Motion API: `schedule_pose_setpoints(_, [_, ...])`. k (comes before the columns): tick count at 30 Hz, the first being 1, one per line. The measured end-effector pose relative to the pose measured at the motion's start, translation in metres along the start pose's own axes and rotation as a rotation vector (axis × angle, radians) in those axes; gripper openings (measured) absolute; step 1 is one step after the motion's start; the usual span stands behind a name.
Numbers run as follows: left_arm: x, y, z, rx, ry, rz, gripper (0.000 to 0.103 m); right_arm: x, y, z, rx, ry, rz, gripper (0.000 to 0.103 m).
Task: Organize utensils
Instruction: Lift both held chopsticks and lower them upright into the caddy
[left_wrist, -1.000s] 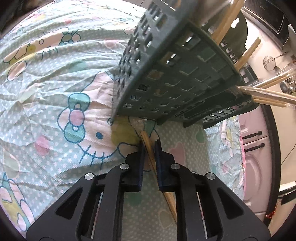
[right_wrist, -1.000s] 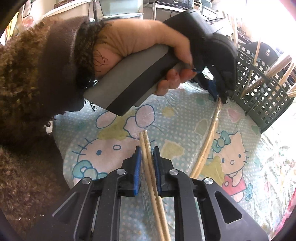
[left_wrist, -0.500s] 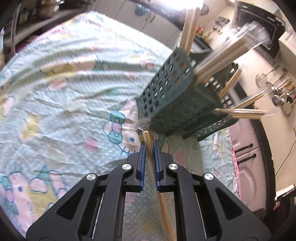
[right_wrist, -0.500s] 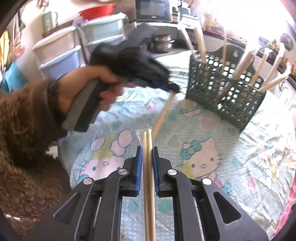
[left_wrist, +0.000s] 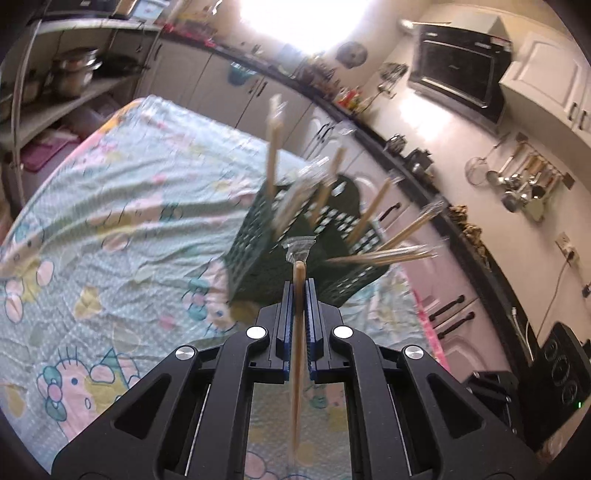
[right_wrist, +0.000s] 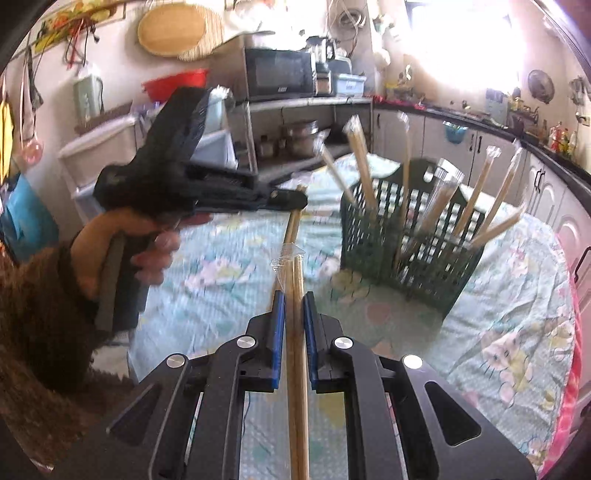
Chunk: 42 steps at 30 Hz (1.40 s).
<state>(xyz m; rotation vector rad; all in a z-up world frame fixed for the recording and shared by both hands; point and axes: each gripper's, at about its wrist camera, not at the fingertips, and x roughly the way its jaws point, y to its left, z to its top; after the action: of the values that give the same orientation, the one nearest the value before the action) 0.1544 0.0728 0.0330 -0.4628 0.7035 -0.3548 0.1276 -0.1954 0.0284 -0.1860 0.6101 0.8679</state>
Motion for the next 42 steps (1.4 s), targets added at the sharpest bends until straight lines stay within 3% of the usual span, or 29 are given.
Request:
schedule_pose_setpoints(8, [-0.023,-0.034,0.020,0.079,-0.079,-0.034,0.003,-0.025,-0.029,0.038,0.082,-0.171,-0.054,0.011])
schedule_pose_setpoints(15, [-0.038,-0.056,0.045,0.130,-0.134,-0.066,0.003,-0.047,-0.075,0.084,0.183,-0.390,-0.139,0.011])
schedule_pose_setpoints(23, [-0.053,-0.073,0.075,0.168,-0.202,-0.062,0.003,-0.050,-0.110,0.123,0.185,-0.560,-0.244,0.010])
schedule_pose_setpoints(30, [-0.060,-0.080,0.098,0.193,-0.240,-0.039,0.003,-0.046,-0.120,0.143,0.149,-0.648,-0.329,0.010])
schedule_pose_setpoints(42, [-0.051,-0.076,0.120,0.222,-0.293,0.067,0.003,-0.031,-0.135,0.153,0.145,-0.716,-0.404,0.010])
